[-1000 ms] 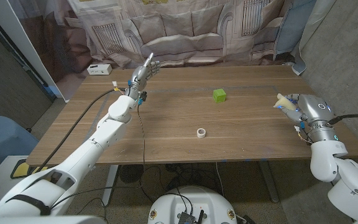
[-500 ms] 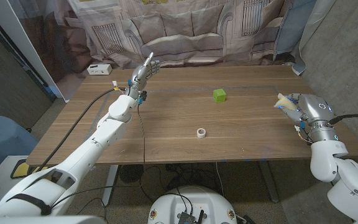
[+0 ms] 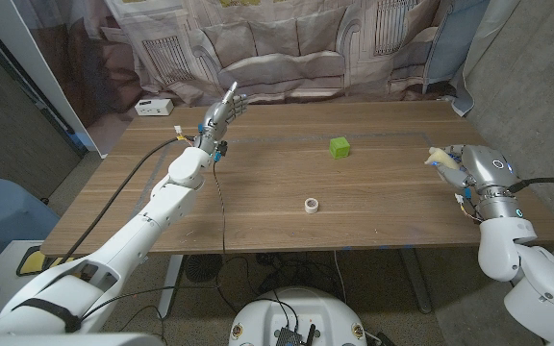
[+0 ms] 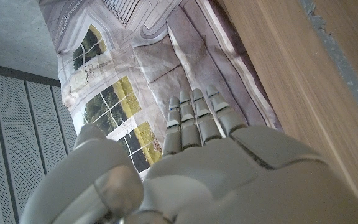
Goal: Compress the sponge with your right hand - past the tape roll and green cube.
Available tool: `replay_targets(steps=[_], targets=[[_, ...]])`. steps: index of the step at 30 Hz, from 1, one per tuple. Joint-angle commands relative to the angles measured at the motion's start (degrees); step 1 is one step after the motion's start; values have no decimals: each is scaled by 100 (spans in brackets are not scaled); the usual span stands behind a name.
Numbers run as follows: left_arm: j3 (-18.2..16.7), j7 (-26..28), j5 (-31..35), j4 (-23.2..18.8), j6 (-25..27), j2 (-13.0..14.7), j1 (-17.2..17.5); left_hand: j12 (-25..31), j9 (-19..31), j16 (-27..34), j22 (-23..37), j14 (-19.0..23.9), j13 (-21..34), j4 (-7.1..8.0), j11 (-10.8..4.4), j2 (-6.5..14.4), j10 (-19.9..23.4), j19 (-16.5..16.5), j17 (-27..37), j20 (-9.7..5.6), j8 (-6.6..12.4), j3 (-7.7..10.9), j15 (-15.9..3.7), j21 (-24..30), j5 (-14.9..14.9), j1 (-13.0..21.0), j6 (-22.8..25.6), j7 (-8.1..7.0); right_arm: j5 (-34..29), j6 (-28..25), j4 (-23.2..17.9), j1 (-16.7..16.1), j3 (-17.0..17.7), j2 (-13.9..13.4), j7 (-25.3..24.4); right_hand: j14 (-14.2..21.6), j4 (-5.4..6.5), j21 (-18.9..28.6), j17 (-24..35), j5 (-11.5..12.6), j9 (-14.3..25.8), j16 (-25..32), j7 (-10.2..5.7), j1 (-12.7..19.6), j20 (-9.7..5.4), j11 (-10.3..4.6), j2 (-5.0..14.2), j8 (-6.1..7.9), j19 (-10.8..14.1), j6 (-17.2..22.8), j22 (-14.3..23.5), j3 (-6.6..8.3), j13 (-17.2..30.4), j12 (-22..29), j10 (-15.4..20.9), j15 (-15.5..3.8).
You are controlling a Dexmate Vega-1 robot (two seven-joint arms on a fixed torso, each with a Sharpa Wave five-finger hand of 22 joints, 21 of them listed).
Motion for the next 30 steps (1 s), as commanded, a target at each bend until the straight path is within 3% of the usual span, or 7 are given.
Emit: replay_targets(steps=[1, 14, 18, 20, 30], targets=[[27, -10, -9, 67, -2, -41, -36, 11, 27, -3, 13, 43, 21, -37, 7, 45, 53, 54, 15, 20, 9, 17, -2, 1, -8, -6, 65, 9, 100, 109, 41, 14, 38, 37, -50, 188, -52, 87, 47, 46, 20, 82, 7, 160, -67, 28, 73, 78, 143, 151, 31, 59, 23, 59, 135, -457], [47, -3, -8, 115, 0, -73, -50, 14, 27, 1, 13, 60, 22, -42, -12, 50, 65, 55, 15, 21, 8, 22, -10, 1, -10, -2, 69, 1, 158, 225, 67, 17, 93, 46, -53, 603, -222, 301, 151, 63, 51, 237, -15, 805, -206, 4, 202, 126, 309, 412, 86, 253, 34, 88, 375, -567], [51, 15, 9, 63, 39, -46, -39, 13, 27, -1, 13, 56, 22, -43, 0, 51, 64, 57, 15, 14, 9, 23, -22, 2, -10, -2, 72, -6, 189, 402, 128, 17, 119, 71, -165, 918, -202, 488, 280, 76, 71, 355, -48, 1086, -290, -48, 259, 146, 442, 561, 132, 341, 54, 121, 511, -565], [46, 30, 13, 33, 52, -35, -29, 14, 27, -1, 13, 58, 22, -44, 4, 51, 67, 57, 15, 15, 7, 24, -16, 2, -10, -1, 70, -11, 177, 441, 157, 38, 107, 96, -225, 1069, -193, 595, 336, 77, 77, 391, -41, 1205, -315, 2, 265, 157, 492, 654, 158, 378, 61, 141, 600, -569], [24, 68, 14, -9, 36, -28, 4, 13, 28, -2, 13, 58, 22, -47, -4, 52, 69, 62, 15, 15, 7, 26, -15, 3, -12, 0, 74, -11, 276, 537, 228, 145, 85, 328, -487, 1363, -172, 815, 487, 52, 71, 489, 82, 1375, -304, 96, 223, 205, 559, 963, 207, 390, 76, 188, 791, -563]])
